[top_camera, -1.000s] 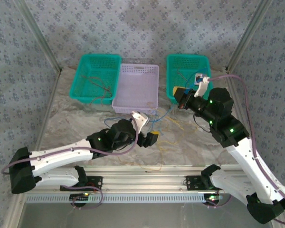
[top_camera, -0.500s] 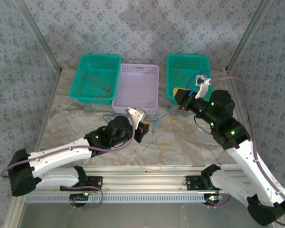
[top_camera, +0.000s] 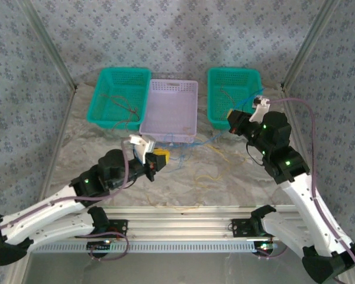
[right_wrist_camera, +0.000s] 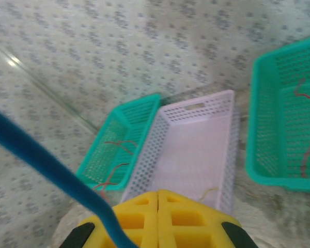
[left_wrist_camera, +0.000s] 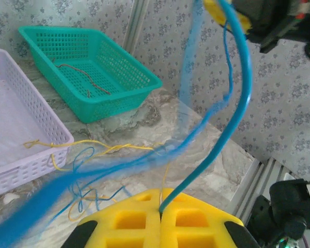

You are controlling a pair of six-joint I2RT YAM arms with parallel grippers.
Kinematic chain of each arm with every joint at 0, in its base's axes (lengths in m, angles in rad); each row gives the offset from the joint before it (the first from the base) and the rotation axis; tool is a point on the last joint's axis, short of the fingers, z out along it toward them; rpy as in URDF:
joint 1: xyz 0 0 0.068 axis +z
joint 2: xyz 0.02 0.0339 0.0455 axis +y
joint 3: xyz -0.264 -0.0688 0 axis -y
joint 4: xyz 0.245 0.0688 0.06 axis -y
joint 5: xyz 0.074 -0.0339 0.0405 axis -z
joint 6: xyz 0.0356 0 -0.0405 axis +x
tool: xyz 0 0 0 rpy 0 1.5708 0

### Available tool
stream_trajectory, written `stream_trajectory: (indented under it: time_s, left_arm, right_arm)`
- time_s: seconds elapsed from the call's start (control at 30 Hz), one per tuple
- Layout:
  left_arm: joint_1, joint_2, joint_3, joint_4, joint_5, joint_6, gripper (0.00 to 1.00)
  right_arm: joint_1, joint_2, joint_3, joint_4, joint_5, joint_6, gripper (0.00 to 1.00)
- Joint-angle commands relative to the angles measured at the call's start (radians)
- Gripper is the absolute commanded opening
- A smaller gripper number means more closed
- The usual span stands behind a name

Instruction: Untangle the cables

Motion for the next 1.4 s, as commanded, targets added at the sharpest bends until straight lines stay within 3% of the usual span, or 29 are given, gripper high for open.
stream_trajectory:
  time_s: [0.0,0.1,0.37,0.53,0.77,0.83,0.93,1.17,1.37]
  left_arm:
    - [0.006,-0.074,0.080,-0.161,-0.037,0.024,0.00]
    - [0.009,-0.140,0.119,-0.267,-0.123,0.054,0.00]
    - [0.018,-0.209,0.207,-0.450,-0.320,0.106,0.00]
    - [0.019,-0.200,0.248,-0.545,-0.399,0.131,0.00]
    - [0.020,-0.201,0.229,-0.623,-0.495,0.147,0.00]
    - [0.020,-0.200,0.221,-0.623,-0.493,0.151,0.00]
    - [0.020,-0.206,0.219,-0.612,-0.437,0.155,0.00]
    - [0.020,-0.190,0.221,-0.526,-0.226,0.104,0.00]
    - [0.020,-0.211,0.141,-0.340,-0.079,-0.019,0.00]
  right_arm:
    - [-0.072,0.019,-0.030,-0.031,0.066,-0.032,0.00]
    - [-0.120,0.034,-0.035,-0.045,0.101,-0.047,0.00]
    - [-0.117,0.113,0.087,-0.112,0.299,-0.131,0.00]
    - [-0.181,0.152,0.149,-0.124,0.298,-0.126,0.00]
    - [-0.327,0.195,0.253,-0.156,0.139,-0.060,0.00]
    - [-0.348,0.202,0.248,-0.143,0.112,-0.032,0.00]
    - [-0.302,0.223,0.243,-0.126,0.167,-0.057,0.00]
    - [-0.032,0.295,0.211,-0.110,0.358,-0.194,0.00]
    - [-0.008,0.317,0.116,-0.067,0.334,-0.181,0.00]
